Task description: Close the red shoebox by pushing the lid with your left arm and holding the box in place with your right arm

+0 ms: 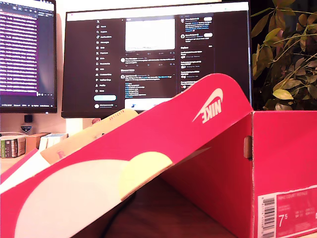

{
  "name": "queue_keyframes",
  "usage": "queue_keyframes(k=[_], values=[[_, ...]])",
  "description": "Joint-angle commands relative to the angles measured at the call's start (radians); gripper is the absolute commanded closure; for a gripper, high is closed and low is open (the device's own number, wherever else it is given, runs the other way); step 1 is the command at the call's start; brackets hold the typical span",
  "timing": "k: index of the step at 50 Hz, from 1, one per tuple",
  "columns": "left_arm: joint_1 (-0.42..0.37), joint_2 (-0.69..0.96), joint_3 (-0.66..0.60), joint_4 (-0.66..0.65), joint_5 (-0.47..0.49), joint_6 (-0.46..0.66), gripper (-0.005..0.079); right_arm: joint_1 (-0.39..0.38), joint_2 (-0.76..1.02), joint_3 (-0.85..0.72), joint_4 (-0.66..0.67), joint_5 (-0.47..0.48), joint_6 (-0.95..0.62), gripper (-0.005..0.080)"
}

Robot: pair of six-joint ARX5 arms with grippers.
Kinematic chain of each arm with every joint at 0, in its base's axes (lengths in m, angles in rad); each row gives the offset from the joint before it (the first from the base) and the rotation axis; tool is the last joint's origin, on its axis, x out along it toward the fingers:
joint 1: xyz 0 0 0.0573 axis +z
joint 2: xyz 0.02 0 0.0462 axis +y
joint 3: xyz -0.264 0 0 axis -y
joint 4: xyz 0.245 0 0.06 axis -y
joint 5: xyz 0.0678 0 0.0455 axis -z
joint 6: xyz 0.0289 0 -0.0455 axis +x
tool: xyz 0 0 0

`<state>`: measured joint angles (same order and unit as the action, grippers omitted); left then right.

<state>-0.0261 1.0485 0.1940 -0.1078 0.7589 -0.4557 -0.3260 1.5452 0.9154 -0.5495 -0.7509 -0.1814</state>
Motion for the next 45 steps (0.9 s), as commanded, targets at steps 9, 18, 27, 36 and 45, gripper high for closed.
queue_keyframes(k=[9,18,27,36,45], values=[[-0.005,0.118,-0.008,0.108,0.012,-0.02,0.0761,0.034,0.021,0.003,0.005,-0.037,-0.024,0.0764],[-0.03,0.231,-0.008,0.209,0.019,-0.031,0.0761,0.095,0.021,0.003,-0.001,-0.045,-0.029,0.0764],[-0.066,0.288,-0.003,0.317,0.05,-0.093,0.0761,0.149,0.022,0.003,0.0,-0.042,-0.034,0.0764],[-0.105,0.288,0.034,0.326,0.052,-0.106,0.0761,0.163,0.037,0.003,0.001,-0.016,-0.037,0.0764],[-0.14,0.286,0.095,0.325,0.08,-0.124,0.0761,0.17,0.082,0.003,0.004,-0.017,-0.037,0.0764]])
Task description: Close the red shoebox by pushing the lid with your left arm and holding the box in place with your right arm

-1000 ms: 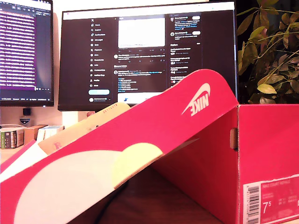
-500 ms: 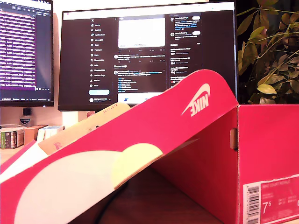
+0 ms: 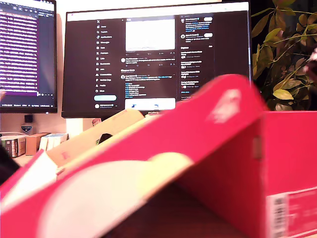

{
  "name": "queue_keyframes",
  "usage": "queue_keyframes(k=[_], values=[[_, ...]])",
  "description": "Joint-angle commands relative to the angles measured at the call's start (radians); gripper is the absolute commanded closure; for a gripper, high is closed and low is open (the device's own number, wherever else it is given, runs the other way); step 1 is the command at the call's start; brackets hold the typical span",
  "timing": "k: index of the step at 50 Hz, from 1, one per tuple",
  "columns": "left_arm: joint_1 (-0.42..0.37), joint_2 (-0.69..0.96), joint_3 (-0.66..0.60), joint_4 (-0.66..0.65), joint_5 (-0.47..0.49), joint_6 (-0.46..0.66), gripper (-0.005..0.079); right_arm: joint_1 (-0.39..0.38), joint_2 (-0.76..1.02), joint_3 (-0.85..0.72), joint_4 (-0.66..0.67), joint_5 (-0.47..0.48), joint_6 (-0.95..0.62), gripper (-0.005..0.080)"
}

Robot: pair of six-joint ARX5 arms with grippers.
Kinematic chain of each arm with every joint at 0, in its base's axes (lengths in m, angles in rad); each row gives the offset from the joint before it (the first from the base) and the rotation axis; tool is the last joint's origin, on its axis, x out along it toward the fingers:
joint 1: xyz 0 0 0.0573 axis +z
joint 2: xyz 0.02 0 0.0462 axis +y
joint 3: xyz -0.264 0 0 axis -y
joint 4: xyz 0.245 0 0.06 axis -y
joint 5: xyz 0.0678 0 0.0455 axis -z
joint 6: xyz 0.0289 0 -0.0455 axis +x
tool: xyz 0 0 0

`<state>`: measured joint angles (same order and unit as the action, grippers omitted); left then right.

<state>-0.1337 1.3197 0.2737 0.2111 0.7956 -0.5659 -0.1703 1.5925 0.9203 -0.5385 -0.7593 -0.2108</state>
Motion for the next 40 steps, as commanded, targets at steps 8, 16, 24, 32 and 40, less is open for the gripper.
queue_keyframes(k=[8,16,24,32,40], values=[[-0.04,0.014,0.062,-0.008,0.089,-0.019,0.0761,0.043,0.064,-0.002,-0.002,-0.009,-0.022,0.0764],[-0.04,0.008,0.084,-0.028,0.143,-0.029,0.0761,0.079,0.069,-0.002,-0.002,-0.009,-0.025,0.0764],[-0.039,-0.023,0.089,-0.032,0.167,-0.029,0.0761,0.11,0.069,-0.002,-0.002,-0.008,-0.025,0.0764],[-0.039,-0.097,0.095,-0.09,0.171,-0.029,0.0761,0.117,0.069,-0.002,-0.001,-0.003,-0.025,0.0764],[-0.039,-0.194,0.097,-0.158,0.177,-0.029,0.0761,0.117,0.069,-0.002,0.0,0.011,-0.025,0.0764]])
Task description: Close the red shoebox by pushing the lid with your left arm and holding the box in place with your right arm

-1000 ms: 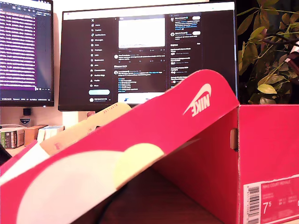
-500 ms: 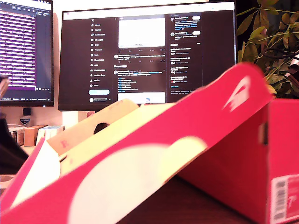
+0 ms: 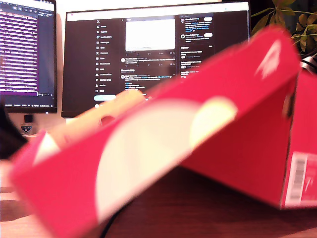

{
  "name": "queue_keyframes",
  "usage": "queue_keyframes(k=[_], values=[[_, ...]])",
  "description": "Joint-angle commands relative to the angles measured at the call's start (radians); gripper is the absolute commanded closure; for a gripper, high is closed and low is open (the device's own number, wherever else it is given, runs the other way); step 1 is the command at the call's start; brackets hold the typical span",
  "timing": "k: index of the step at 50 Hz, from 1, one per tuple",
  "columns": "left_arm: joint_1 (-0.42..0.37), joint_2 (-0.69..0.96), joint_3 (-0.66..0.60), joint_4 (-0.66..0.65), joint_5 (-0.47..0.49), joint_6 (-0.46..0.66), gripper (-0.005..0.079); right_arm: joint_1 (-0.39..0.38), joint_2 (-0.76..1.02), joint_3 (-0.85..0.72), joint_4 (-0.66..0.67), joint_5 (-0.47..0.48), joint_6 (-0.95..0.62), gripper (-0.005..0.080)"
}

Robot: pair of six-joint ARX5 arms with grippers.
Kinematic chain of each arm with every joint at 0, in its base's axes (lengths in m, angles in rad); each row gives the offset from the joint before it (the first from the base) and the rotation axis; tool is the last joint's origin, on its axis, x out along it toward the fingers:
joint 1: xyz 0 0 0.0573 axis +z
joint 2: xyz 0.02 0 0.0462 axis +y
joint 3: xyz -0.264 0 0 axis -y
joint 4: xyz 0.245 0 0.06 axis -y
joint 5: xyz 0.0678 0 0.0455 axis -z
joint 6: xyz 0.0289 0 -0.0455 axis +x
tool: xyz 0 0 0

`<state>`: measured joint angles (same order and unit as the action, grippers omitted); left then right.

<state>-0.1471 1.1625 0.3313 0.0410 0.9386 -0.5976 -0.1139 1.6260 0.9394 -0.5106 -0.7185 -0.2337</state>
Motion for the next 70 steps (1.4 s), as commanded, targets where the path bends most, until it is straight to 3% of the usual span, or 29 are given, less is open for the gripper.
queue_keyframes(k=[1,18,29,70], values=[[-0.025,-0.05,0.041,0.002,0.033,0.003,0.0761,0.061,0.035,-0.021,-0.027,-0.029,-0.002,0.0764],[-0.005,-0.15,0.1,-0.089,0.022,0.01,0.0761,0.061,0.035,-0.021,-0.025,0.011,-0.002,0.0764],[0.012,-0.157,0.164,-0.199,0.02,0.089,0.0761,0.061,0.035,-0.021,-0.021,0.039,-0.003,0.0764],[0.014,-0.157,0.363,-0.343,0.019,0.161,0.0761,0.098,0.035,-0.021,-0.024,0.049,-0.003,0.0764]])
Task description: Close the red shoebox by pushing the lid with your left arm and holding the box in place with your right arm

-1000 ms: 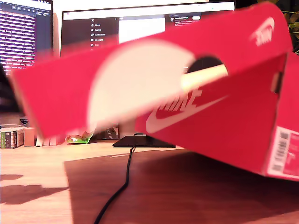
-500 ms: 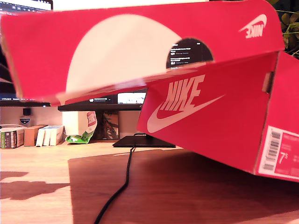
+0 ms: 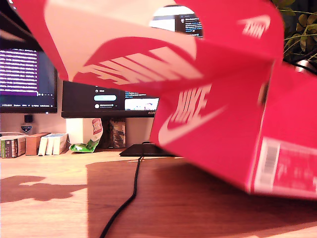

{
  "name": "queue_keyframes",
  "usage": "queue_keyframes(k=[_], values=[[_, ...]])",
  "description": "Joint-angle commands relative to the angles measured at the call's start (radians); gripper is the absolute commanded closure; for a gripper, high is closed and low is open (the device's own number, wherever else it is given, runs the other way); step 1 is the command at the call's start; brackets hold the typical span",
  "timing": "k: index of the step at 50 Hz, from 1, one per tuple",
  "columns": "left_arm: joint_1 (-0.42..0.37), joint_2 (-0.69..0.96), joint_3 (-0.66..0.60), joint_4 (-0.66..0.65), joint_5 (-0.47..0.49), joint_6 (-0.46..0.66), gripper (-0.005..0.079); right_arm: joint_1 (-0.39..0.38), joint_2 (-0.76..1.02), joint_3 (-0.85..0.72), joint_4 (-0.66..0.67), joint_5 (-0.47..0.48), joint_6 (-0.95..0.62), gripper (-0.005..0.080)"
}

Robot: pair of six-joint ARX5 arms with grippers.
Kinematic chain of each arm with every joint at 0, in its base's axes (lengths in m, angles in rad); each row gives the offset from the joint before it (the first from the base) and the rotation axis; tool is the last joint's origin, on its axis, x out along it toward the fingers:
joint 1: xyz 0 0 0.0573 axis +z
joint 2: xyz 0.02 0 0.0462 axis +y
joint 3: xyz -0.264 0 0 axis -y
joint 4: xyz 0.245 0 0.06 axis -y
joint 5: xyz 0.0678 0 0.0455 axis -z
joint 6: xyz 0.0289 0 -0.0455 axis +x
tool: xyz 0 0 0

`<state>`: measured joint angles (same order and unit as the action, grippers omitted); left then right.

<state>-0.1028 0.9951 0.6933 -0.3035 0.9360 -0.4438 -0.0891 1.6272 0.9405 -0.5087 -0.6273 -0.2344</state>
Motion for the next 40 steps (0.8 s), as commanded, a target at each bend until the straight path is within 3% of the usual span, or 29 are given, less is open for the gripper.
queue_keyframes(k=[1,30,40], values=[[-0.031,0.011,0.003,0.002,0.023,0.006,0.0761,0.076,0.034,-0.022,-0.028,-0.042,-0.002,0.0764],[-0.046,0.011,0.032,-0.002,0.021,0.006,0.0761,0.245,0.034,-0.022,-0.01,-0.042,0.032,0.0764],[-0.069,0.011,0.062,0.021,-0.01,0.006,0.0761,0.271,0.034,-0.022,0.006,-0.042,0.055,0.0764]])
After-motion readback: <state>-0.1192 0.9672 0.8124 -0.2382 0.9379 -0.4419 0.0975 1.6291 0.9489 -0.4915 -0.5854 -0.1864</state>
